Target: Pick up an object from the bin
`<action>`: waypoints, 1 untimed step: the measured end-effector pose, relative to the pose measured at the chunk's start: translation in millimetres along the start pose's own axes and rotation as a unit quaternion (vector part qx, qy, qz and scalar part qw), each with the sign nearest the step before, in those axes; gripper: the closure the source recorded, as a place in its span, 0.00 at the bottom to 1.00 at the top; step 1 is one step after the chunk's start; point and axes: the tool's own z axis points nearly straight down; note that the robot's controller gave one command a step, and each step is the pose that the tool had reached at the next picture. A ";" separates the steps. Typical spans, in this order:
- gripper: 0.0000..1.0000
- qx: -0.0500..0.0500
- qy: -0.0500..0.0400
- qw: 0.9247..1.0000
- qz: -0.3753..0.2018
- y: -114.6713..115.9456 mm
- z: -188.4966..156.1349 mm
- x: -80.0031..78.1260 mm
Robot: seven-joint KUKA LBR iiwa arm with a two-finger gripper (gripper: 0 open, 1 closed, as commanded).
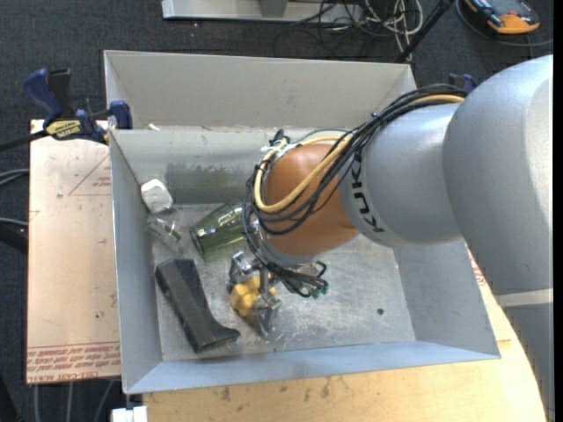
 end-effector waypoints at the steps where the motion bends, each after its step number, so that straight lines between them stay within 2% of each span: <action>1: 1.00 0.000 0.000 1.000 0.000 0.0 0.0 0.0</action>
Offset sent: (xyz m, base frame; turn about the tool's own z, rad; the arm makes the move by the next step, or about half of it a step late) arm -0.0073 -0.0114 0.1647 0.0677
